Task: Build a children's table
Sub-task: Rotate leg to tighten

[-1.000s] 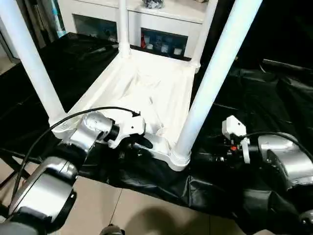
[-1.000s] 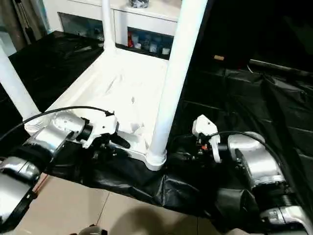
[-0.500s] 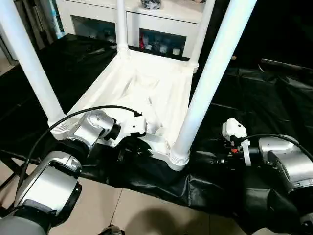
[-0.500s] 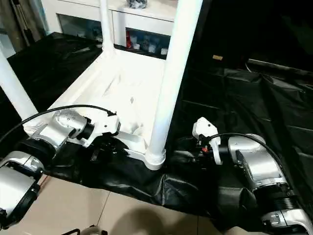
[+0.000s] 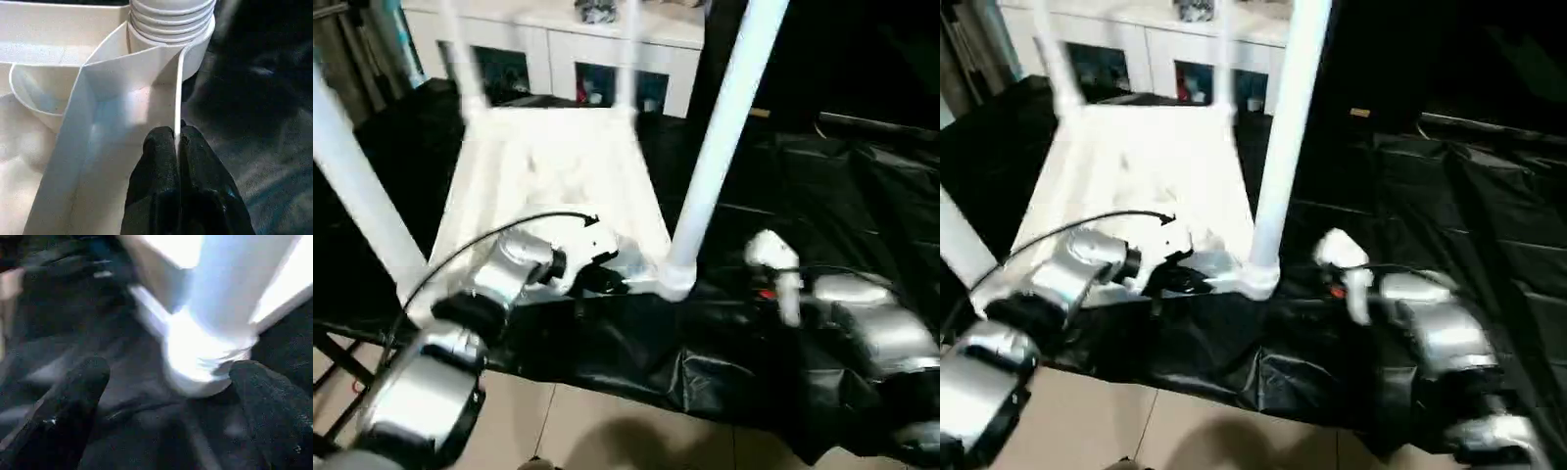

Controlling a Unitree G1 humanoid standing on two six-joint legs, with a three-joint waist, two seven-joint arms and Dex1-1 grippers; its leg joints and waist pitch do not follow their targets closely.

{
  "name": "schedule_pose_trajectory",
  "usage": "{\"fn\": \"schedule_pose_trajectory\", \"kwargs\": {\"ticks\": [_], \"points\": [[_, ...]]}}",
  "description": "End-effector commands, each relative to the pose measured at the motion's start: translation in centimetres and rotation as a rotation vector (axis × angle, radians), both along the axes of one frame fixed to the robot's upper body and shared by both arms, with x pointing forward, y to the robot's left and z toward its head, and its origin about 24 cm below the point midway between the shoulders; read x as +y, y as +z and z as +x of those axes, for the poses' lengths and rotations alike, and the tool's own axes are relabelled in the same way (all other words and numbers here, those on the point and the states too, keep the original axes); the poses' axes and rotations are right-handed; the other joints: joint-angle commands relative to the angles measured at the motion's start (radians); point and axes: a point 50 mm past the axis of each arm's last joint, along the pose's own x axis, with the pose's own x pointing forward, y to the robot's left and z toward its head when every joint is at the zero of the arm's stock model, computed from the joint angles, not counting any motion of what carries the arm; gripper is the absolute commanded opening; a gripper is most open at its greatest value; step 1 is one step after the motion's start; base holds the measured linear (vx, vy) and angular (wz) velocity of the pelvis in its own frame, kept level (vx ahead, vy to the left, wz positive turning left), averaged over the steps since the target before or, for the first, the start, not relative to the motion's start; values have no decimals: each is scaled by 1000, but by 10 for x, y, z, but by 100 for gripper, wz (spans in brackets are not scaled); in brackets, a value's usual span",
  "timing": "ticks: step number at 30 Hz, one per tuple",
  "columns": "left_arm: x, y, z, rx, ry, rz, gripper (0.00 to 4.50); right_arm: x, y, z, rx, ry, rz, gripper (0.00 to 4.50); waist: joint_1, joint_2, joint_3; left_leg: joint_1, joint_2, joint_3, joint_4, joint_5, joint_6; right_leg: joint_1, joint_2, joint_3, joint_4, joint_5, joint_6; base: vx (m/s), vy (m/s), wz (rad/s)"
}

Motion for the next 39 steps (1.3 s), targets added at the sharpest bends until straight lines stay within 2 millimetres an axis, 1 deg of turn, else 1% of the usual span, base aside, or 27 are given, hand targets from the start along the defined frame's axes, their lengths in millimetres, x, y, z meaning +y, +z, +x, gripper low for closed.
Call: {"fn": "schedule_pose_trajectory", "kwargs": {"ticks": [1, 2, 3, 4, 5, 6, 7, 8, 11, 12, 13, 14, 15, 16, 17, 18, 20, 21, 22, 24, 25, 26, 28, 33, 35, 37, 39], "points": [[2, -24, -13, 99, 31, 5, 0, -3, 2, 6, -38, -57, -36, 441, 6, -14, -58, 11, 27, -19, -65, -234, 23, 38, -74, 44, -103, -388, -161, 0, 0, 0], [0, -26, -16, 97, 17, 12, 0, 2, 0, 10, -57, -91, -31, 441, 4, -11, -60, 15, 30, -19, -67, -233, 21, 36, -73, 47, -97, -346, -170, 0, 0, 0], [-1, -27, -18, 85, 6, 21, 0, 8, -1, 14, -64, -120, -14, 441, 2, -11, -59, 11, 29, -19, -69, -232, 21, 38, -70, 46, -96, -332, -173, 0, 0, 0], [-1, -27, -18, 85, 6, 21, 0, 8, -1, 14, -64, -120, -14, 441, 1, -10, -61, 10, 29, -19, -70, -235, 20, 40, -69, 46, -93, -303, -177, 0, 0, 0], [-2, -28, -20, 75, 2, 27, 0, 12, -1, 16, -69, -138, -2, 441, 3, -9, -64, 14, 32, -19, -69, -233, 20, 40, -72, 47, -89, -274, -187, 0, 0, 0], [-4, -27, -22, 66, 1, 14, 0, 17, -2, 17, -75, -137, 8, 441, 0, -11, -63, 12, 31, -17, -69, -228, 23, 40, -70, 47, -90, -265, -190, 0, 0, 0], [-4, -27, -22, 66, 1, 14, 0, 17, -2, 17, -75, -137, 8, 441, 2, -9, -62, 13, 30, -16, -69, -229, 25, 39, -70, 47, -91, -262, -189, 0, 0, 0], [-6, -26, -23, 60, 3, -14, 0, 24, -5, 18, -74, -125, 22, 441, 1, -10, -64, 11, 30, -16, -69, -225, 27, 42, -72, 48, -89, -254, -189, 0, 0, 0], [-6, -24, -24, 61, 4, -27, 0, 26, -8, 18, -71, -123, 21, 441, 2, -8, -65, 10, 29, -15, -69, -207, 31, 44, -70, 48, -87, -229, -194, 0, 0, 0], [-6, -23, -24, 59, 0, -37, 0, 28, -10, 19, -71, -122, 16, 427, 1, -8, -65, 10, 30, -14, -69, -201, 32, 43, -70, 48, -85, -212, -198, 0, 0, 0], [-6, -23, -25, 58, -2, -40, 0, 28, -11, 19, -71, -121, 14, 427, 0, -10, -65, 8, 29, -14, -69, -200, 32, 45, -71, 48, -85, -213, -198, 0, 0, 0], [-5, -22, -26, 62, -10, -44, 0, 30, -13, 21, -70, -126, 15, 405, -1, -9, -65, 10, 30, -14, -69, -201, 32, 44, -71, 48, -85, -215, -200, 0, 0, 0], [-5, -22, -26, 65, -12, -46, 0, 30, -13, 21, -70, -128, 16, 405, -4, -9, -64, 7, 28, -14, -70, -202, 32, 45, -70, 48, -86, -220, -199, 0, 0, 0], [-5, -21, -26, 73, -13, -53, 0, 31, -13, 22, -69, -132, 20, 398, -5, -8, -64, 9, 29, -14, -70, -205, 31, 44, -70, 48, -87, -223, -198, 0, 0, 0], [-4, -21, -27, 76, -13, -57, 0, 31, -13, 23, -67, -135, 27, 380, -6, -9, -63, 9, 29, -14, -70, -207, 31, 44, -70, 48, -87, -227, -196, 0, 0, 0], [-4, -21, -27, 77, -12, -59, 0, 32, -13, 23, -67, -137, 32, 380, -8, -10, -63, 9, 29, -14, -70, -212, 32, 44, -70, 48, -87, -234, -195, 0, 0, 0], [-4, -20, -27, 80, -11, -62, 0, 33, -14, 25, -65, -139, 39, 354, -13, -10, -63, 9, 29, -14, -70, -216, 33, 44, -71, 48, -88, -247, -195, 0, 0, 0], [-3, -19, -27, 81, -11, -62, 0, 33, -14, 25, -65, -139, 40, 354, -15, -9, -62, 8, 28, -15, -71, -219, 33, 43, -70, 48, -90, -253, -194, 0, 0, 0], [-2, -18, -26, 83, -11, -61, 0, 33, -14, 26, -63, -138, 45, 337, -19, -13, -62, 8, 28, -14, -71, -223, 33, 43, -70, 48, -91, -263, -191, 0, 0, 0], [-2, -18, -25, 84, -11, -59, 0, 33, -14, 26, -60, -134, 44, 319, -22, -11, -61, 8, 29, -15, -71, -225, 34, 43, -71, 48, -92, -274, -188, 0, 0, 0], [-1, -17, -25, 84, -10, -58, 0, 33, -15, 26, -59, -131, 41, 319, -22, -11, -61, 8, 29, -15, -71, -227, 33, 42, -71, 48, -93, -278, -187, 0, 0, 0], [-1, -17, -25, 84, -10, -58, 0, 33, -15, 26, -59, -130, 40, 303, -24, -10, -61, 8, 29, -15, -71, -229, 33, 42, -70, 48, -94, -281, -187, 0, 0, 0], [0, -17, -24, 85, -8, -57, 0, 33, -16, 27, -59, -129, 40, 287, -24, -11, -61, 8, 29, -16, -71, -226, 35, 42, -71, 49, -93, -276, -188, 0, 0, 0], [2, -15, -22, 85, 12, -64, 0, 34, -18, 28, -56, -141, 55, 277, -28, -10, -61, 8, 29, -16, -72, -234, 34, 41, -71, 48, -93, -280, -194, 0, 0, 0], [0, -16, -21, 77, 34, -69, 0, 36, -20, 28, -56, -168, 71, 276, -29, -11, -60, 8, 28, -15, -72, -246, 33, 40, -71, 48, -96, -305, -187, 0, 0, 0], [-4, -16, -17, 61, 88, -79, 0, 39, -23, 30, -61, -238, 91, 275, -31, -7, -58, 10, 29, -16, -73, -255, 23, 37, -70, 49, -99, -321, -184, 0, 0, 0], [-11, -16, -11, 41, 148, -89, 0, 43, -28, 33, -54, -336, 107, 275, -34, -8, -58, 11, 28, -17, -75, -268, 13, 36, -70, 48, -101, -339, -182, 0, 0, 0]]}}
